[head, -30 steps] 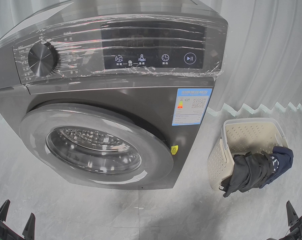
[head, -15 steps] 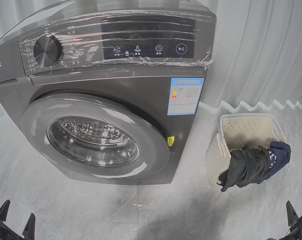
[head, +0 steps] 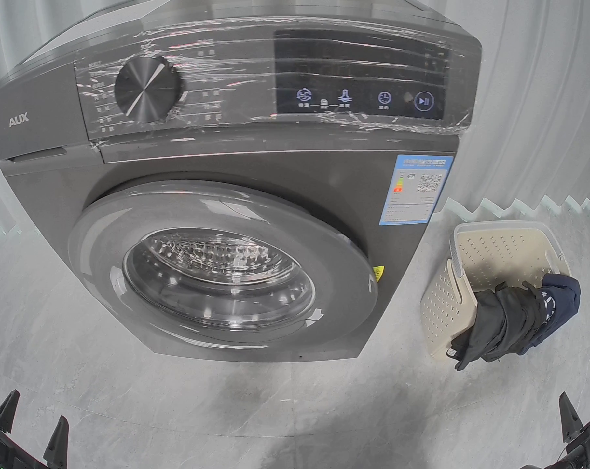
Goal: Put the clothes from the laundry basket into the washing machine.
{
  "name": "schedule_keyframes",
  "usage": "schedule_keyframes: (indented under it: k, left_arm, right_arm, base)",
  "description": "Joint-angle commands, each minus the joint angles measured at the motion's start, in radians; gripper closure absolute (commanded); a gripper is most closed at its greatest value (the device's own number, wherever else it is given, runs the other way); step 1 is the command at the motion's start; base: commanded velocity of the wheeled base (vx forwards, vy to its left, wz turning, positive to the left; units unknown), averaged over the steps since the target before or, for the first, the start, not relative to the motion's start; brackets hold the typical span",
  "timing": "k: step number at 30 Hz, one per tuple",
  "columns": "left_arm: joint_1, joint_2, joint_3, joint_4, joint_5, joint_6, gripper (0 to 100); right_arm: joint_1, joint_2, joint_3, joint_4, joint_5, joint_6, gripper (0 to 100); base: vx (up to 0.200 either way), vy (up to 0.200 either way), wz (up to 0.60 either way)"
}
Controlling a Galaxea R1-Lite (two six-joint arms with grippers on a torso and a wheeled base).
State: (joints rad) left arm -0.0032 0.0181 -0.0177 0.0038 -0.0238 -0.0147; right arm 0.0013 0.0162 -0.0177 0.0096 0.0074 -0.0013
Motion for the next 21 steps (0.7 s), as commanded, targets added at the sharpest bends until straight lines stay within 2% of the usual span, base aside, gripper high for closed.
schedule_keyframes:
  k: [1, 4, 21]
  left_arm:
    - [0.0, -0.018, 0.016, 0.001, 0.001, -0.001, 0]
    - [0.0, -0.018, 0.016, 0.001, -0.001, -0.001, 0]
    - [0.0, -0.017, 0.016, 0.001, -0.001, -0.001, 0]
  right_arm:
    - [0.0, -0.016, 0.016, 0.0, 0.0, 0.0, 0]
    - [0.0, -0.016, 0.016, 0.0, 0.0, 0.0, 0]
    - [0.0, -0.016, 0.016, 0.0, 0.0, 0.0, 0]
  base:
    - [0.0, 0.2, 0.0]
    - [0.0, 0.2, 0.0]
    - [0.0, 0.0, 0.0]
